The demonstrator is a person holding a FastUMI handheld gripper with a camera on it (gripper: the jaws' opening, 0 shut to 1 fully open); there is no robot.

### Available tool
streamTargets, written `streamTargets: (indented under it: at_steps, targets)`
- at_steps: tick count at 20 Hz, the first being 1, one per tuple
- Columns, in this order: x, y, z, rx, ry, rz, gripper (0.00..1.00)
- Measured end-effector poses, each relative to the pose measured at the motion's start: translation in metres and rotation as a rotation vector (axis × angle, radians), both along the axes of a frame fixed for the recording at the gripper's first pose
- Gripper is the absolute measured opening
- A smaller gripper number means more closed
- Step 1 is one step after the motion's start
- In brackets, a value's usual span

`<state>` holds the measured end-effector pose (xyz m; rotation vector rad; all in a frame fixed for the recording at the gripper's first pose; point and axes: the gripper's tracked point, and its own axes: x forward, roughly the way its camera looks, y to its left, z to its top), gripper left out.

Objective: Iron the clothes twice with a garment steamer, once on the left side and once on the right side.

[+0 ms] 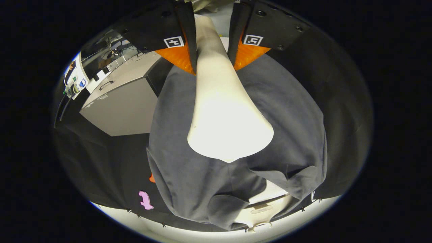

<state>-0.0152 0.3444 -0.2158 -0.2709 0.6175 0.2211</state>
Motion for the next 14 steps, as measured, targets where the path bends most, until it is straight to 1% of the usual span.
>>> streamTargets:
  at_steps: [3,5,11,14]
  targets:
    - [-0.006,0.041,0.011,-0.004,-0.034,0.073,0.50]
    - [-0.009,0.061,0.014,-0.008,-0.050,0.104,0.50]
    - [-0.006,0.112,0.007,-0.026,-0.059,0.144,0.50]
    - [0.003,0.121,-0.006,-0.047,-0.057,0.147,0.49]
